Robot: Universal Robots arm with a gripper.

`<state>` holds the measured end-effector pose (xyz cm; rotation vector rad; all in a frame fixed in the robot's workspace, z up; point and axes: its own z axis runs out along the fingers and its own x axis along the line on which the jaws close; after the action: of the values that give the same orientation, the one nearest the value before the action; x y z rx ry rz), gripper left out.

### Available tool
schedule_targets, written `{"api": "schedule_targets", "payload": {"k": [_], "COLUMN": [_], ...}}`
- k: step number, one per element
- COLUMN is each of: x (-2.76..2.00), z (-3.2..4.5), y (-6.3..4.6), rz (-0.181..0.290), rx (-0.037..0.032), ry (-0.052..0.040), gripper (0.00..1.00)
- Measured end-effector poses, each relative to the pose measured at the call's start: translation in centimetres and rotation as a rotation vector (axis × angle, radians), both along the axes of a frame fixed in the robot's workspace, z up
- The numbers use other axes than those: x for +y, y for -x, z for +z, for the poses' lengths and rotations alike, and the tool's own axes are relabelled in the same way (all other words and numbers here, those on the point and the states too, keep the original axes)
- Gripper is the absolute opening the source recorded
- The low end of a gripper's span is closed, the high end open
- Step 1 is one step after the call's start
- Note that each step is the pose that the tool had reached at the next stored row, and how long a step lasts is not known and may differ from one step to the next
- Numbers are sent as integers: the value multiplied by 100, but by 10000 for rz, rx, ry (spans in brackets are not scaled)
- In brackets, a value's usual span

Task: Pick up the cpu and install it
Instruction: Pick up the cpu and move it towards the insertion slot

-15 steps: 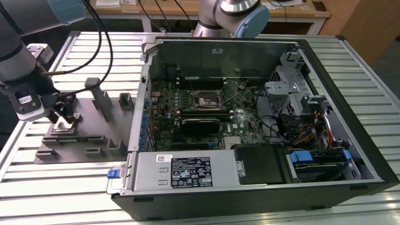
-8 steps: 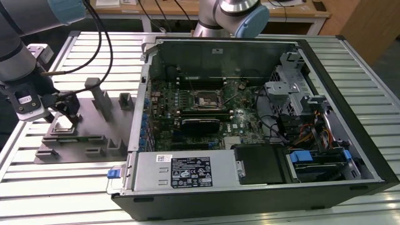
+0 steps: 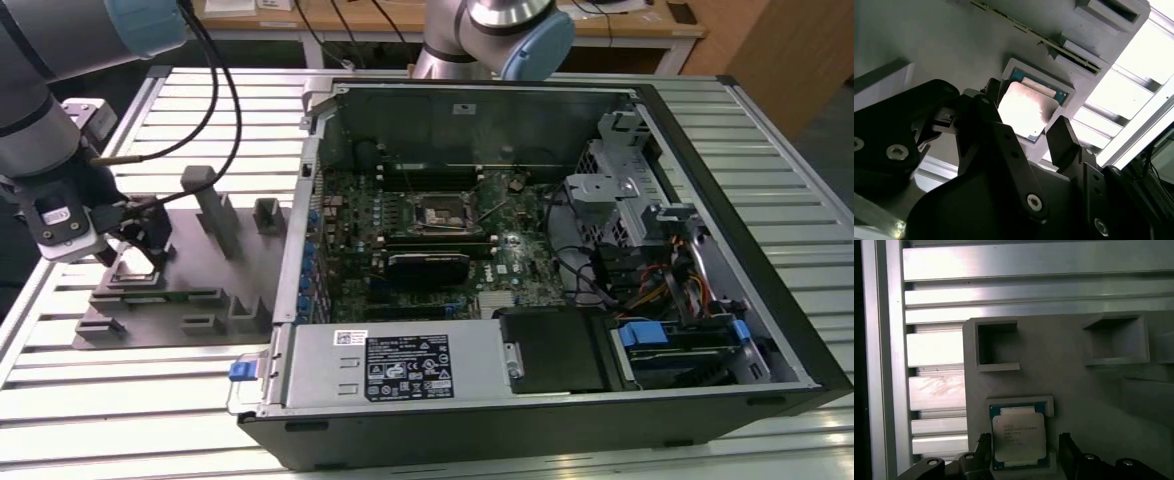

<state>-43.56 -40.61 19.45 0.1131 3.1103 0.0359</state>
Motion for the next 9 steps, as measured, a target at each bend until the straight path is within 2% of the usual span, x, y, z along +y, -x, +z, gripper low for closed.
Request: {"api": "schedule_targets", "payload": {"k": [9], "x": [0], "z": [-32], "y": [0], "rz": [693], "rx": [-1], "ry": [-9], "gripper": [65]}}
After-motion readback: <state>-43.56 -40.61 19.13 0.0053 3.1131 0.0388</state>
